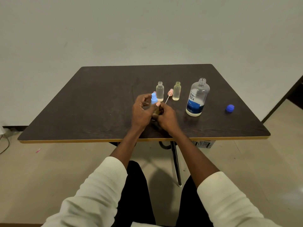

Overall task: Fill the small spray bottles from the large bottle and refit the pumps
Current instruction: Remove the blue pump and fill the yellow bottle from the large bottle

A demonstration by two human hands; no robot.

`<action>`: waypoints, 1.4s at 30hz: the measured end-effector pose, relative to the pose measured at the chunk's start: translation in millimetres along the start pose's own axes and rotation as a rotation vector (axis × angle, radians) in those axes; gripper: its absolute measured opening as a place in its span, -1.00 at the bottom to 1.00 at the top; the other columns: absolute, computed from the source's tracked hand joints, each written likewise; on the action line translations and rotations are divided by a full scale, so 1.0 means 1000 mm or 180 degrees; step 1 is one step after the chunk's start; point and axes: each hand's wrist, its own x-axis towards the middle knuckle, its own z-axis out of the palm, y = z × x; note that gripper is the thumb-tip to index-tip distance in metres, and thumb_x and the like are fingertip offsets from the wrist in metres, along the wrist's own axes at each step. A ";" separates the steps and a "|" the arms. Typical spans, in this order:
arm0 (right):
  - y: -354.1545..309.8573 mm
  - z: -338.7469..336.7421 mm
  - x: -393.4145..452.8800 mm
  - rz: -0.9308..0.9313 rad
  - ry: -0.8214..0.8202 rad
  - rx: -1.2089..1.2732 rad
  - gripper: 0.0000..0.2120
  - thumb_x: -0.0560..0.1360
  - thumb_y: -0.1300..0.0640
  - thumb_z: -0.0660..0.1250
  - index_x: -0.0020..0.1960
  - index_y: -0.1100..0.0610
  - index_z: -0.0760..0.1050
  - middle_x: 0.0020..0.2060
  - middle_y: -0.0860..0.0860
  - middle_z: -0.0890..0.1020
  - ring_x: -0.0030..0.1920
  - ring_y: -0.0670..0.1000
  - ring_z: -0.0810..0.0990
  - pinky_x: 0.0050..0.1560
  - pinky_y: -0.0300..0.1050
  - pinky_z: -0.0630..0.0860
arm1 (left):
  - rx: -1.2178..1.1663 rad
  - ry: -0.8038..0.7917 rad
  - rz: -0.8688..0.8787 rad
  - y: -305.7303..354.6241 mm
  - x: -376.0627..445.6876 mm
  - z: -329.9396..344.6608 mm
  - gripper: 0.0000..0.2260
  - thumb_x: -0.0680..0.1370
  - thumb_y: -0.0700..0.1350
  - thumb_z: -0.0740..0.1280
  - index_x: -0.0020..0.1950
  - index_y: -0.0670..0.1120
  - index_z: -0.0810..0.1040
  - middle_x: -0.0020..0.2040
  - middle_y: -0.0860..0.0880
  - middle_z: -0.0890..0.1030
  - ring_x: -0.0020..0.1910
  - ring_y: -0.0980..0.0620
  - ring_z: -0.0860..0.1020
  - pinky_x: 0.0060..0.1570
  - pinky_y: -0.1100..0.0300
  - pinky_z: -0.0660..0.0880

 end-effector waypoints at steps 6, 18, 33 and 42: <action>0.002 0.001 0.001 -0.0033 0.0021 -0.0065 -0.66 0.35 0.16 0.54 0.08 0.06 0.54 -0.20 -0.08 0.62 -0.19 -0.09 0.59 -0.21 -0.21 0.52 | -0.0423 0.0297 -0.0072 0.009 0.003 0.003 -0.69 0.46 -0.22 0.52 0.17 -0.14 0.56 0.07 -0.11 0.67 0.06 -0.01 0.66 0.09 -0.02 0.62; 0.009 0.002 0.003 -0.0075 0.0055 -0.0211 -0.64 0.30 -0.01 0.57 0.01 0.06 0.55 -0.13 -0.02 0.65 -0.09 0.00 0.60 -0.03 0.02 0.58 | -0.0972 0.1582 -0.1334 0.007 0.062 -0.019 -0.83 0.45 -0.13 0.54 -0.08 -0.13 0.59 -0.16 -0.12 0.66 -0.24 0.05 0.57 -0.19 0.16 0.57; 0.014 0.004 0.007 -0.0144 0.0100 -0.0136 -0.69 0.30 -0.03 0.56 -0.03 0.01 0.57 -0.15 -0.05 0.66 -0.10 -0.02 0.62 -0.04 0.03 0.59 | 0.1703 0.0840 -0.1188 -0.050 0.073 -0.036 -0.87 0.51 -0.10 0.45 -0.13 -0.11 0.54 -0.13 -0.10 0.63 -0.12 -0.08 0.59 -0.19 0.06 0.49; 0.013 0.003 0.007 -0.0171 0.0102 -0.0157 -0.66 0.34 -0.02 0.55 0.06 0.02 0.57 -0.08 -0.08 0.64 -0.05 -0.10 0.59 -0.06 -0.18 0.55 | 0.1966 0.0909 -0.1139 -0.058 0.074 -0.032 -0.86 0.56 -0.08 0.42 0.01 -0.12 0.56 -0.11 -0.02 0.53 -0.10 0.03 0.51 -0.17 0.17 0.41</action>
